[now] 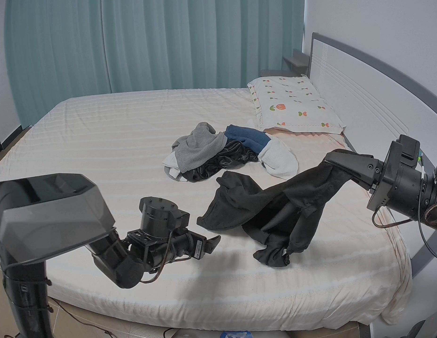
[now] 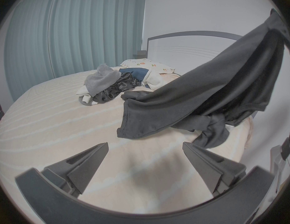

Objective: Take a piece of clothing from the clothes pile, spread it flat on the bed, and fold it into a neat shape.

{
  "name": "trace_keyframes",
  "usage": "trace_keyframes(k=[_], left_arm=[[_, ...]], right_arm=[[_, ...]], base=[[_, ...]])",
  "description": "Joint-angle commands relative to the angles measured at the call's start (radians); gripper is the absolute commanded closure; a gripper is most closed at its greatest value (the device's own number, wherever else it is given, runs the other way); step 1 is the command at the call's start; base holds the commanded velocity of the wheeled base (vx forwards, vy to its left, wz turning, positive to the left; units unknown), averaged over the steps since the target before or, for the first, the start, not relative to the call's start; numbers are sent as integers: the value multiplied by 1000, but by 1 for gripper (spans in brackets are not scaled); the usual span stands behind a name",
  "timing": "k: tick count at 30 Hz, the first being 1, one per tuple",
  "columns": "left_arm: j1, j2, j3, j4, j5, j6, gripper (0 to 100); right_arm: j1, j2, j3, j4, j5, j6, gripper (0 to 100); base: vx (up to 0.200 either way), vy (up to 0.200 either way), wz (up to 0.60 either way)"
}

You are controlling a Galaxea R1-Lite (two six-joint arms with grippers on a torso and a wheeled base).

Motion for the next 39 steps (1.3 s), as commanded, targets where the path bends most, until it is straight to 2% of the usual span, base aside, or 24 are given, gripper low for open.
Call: trace_keyframes(k=[1,18,24,27,34,35,39], left_arm=[[-4,178,-131,-10,10,-3,0],[0,433,-521,1,28,-11,0],[-1,476,-590,1,43,-12,0],[-7,482,-634,1,83,-55,0],[-12,479,-621,7,100,-84,0],[-12,479,-613,8,100,-86,100],[0,440,-526,5,99,-95,100]], right_arm=[[0,17,-9,0,0,1,100],[-6,58,-37,0,-3,3,100],[-8,58,-38,0,-3,3,100],[-17,58,-40,0,-3,3,100],[-26,58,-38,0,-3,3,100],[-28,58,-38,0,-3,3,100],[-28,63,-38,0,-3,3,100]], base=[[0,0,0],[0,0,0],[0,0,0],[0,0,0],[0,0,0],[0,0,0],[0,0,0]])
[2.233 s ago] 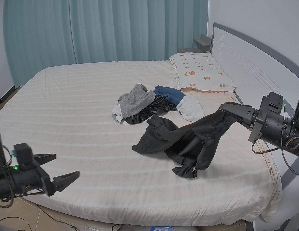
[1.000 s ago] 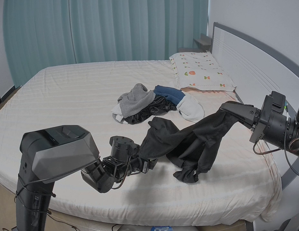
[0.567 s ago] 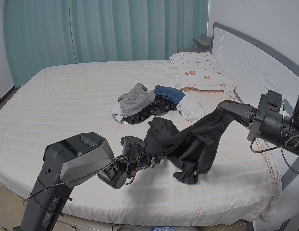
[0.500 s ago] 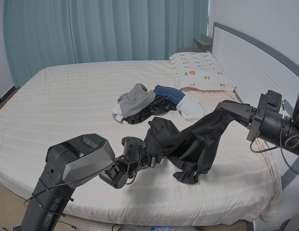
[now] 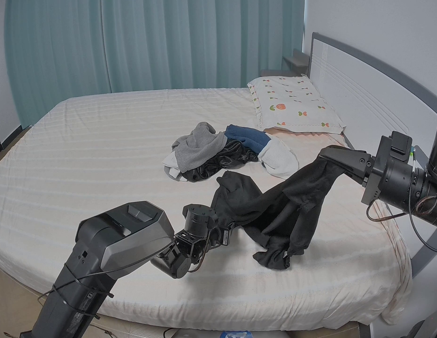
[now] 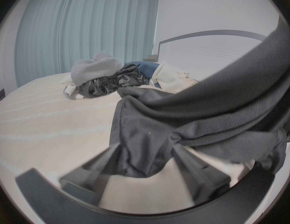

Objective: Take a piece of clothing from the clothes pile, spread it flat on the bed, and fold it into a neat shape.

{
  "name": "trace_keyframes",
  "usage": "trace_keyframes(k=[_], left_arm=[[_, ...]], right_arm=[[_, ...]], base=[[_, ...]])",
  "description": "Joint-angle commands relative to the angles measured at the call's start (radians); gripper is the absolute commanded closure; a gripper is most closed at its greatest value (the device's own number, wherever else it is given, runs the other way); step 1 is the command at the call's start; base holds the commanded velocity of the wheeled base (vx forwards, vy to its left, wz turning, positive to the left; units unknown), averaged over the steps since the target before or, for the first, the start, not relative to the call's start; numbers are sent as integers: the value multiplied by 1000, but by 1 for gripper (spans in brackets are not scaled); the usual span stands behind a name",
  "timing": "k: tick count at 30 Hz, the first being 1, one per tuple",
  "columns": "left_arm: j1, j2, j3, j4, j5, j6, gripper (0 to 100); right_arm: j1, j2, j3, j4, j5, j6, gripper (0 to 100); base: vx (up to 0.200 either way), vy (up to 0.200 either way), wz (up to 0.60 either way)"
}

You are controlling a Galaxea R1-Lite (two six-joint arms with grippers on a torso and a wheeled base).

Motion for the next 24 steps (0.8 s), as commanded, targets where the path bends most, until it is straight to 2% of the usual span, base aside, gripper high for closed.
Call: trace_keyframes(k=[1,2,3,4,6,12,16,17,19,20,21,24], left_arm=[[11,-41,73,-3,-1,-8,100],[11,-41,73,-3,-1,-8,100],[26,-115,151,-3,-2,-68,100],[26,-115,151,-3,-2,-68,100],[34,-195,223,-1,-1,-125,100],[49,-373,372,-1,-8,-209,100],[60,-563,481,19,-15,-295,100],[60,-587,483,22,-16,-322,100],[57,-667,490,25,-8,-453,100],[55,-679,492,25,-8,-468,100],[54,-736,500,34,-7,-523,100],[60,-801,510,72,1,-531,100]], right_arm=[[-1,7,1,-1,0,0,100],[-1,7,1,-1,0,0,100],[-15,26,1,-4,2,0,100],[-15,26,1,-4,2,0,100],[-24,42,1,-8,2,0,100],[-45,74,-13,-14,3,-2,100],[-53,122,-75,-13,2,-2,100],[-53,134,-84,-13,2,-3,100],[-52,178,-111,-16,-1,0,100],[-52,186,-114,-16,-3,0,100],[-50,227,-137,-17,-14,0,100],[-47,298,-217,-30,-87,-5,100]], base=[[0,0,0],[0,0,0],[0,0,0],[0,0,0],[0,0,0],[0,0,0],[0,0,0],[0,0,0],[0,0,0],[0,0,0],[0,0,0],[0,0,0]])
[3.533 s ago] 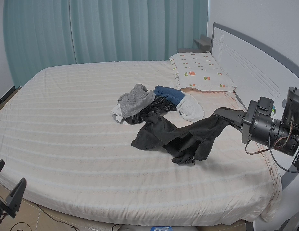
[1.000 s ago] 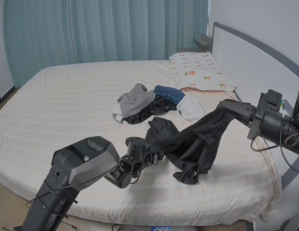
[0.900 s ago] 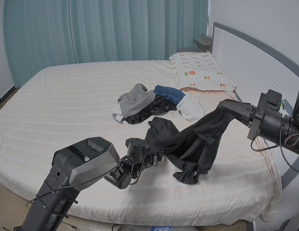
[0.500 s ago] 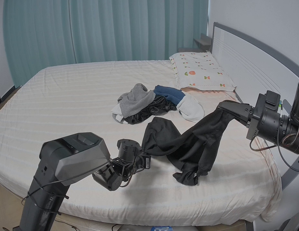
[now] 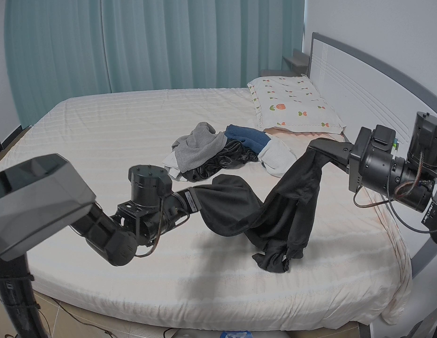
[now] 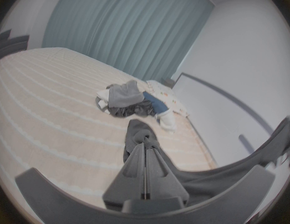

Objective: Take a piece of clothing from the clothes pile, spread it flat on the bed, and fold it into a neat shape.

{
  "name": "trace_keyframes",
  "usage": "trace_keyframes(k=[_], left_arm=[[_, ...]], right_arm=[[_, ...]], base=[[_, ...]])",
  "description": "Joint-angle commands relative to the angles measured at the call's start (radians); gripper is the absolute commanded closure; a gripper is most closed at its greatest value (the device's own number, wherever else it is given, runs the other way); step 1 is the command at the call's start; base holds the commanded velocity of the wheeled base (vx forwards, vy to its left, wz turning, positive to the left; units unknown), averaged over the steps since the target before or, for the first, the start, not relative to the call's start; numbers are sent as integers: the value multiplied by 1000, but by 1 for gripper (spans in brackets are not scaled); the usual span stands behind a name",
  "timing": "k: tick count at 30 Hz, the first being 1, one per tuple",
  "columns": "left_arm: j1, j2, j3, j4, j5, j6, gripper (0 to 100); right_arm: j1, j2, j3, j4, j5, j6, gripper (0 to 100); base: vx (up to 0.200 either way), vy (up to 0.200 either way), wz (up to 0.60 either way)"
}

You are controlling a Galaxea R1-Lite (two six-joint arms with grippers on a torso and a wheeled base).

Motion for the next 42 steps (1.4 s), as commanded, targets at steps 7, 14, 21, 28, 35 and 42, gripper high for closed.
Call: trace_keyframes(k=[7,14,21,28,35,42], left_arm=[[50,-443,-15,279,47,-210,100],[119,-587,9,342,-15,-296,100],[135,-561,185,321,-39,-322,100],[127,-549,314,167,-82,-402,100],[122,-546,365,127,-107,-420,100],[110,-556,422,126,-108,-460,100]], right_arm=[[2,214,-321,-18,-194,-69,100],[-6,227,-316,-165,-231,-98,100],[-12,307,-169,-198,-234,-82,100],[-7,327,-45,-311,-234,-46,100],[-12,345,15,-339,-231,-33,100],[-9,339,26,-339,-229,-6,100]], base=[[0,0,0],[0,0,0],[0,0,0],[0,0,0],[-57,0,0],[-200,0,0]])
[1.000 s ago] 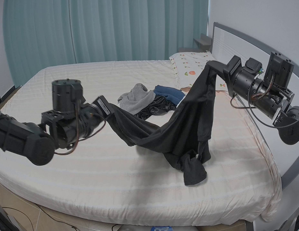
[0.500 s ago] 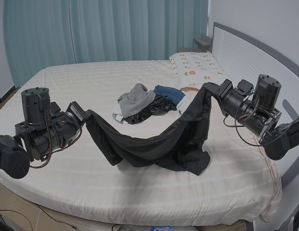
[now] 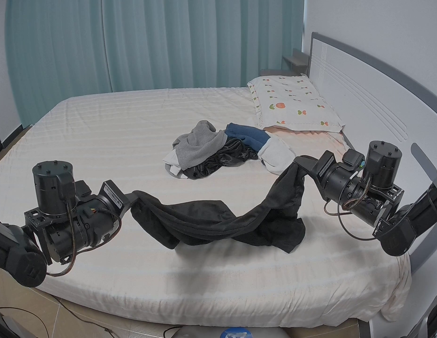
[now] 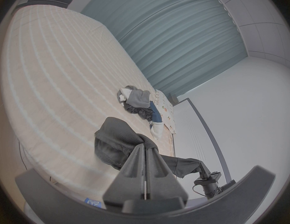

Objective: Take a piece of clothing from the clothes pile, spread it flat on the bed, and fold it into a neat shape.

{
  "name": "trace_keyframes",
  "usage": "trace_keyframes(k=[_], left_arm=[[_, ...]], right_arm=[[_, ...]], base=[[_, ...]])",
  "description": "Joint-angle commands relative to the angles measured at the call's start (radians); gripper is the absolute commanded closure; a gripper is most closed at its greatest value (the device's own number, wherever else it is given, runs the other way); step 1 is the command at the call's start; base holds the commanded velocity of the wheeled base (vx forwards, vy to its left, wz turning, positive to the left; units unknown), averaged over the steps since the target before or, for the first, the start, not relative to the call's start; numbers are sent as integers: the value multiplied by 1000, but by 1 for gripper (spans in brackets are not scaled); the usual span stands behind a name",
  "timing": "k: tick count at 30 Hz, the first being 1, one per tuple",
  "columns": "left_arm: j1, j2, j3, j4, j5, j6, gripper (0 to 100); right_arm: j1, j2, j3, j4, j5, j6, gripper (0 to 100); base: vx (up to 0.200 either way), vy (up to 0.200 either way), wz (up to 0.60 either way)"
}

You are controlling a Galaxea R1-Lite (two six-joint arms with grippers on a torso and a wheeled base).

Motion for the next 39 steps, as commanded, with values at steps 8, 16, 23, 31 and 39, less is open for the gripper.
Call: trace_keyframes(k=[8,16,23,31,39], left_arm=[[-3,7,27,-1,0,-30,100],[11,2,12,-2,0,-57,100],[15,-2,7,-7,5,-57,100],[26,-4,1,-7,14,-51,100],[47,-47,1,-7,14,-46,100]], right_arm=[[-2,9,12,0,11,38,100],[3,27,-1,2,-5,38,100],[17,36,-29,3,-75,29,100],[31,58,-44,-49,-138,-16,100],[35,30,-69,-77,-138,-40,100]], base=[[-75,0,0],[0,100,0],[0,200,0],[0,200,0],[0,200,0]])
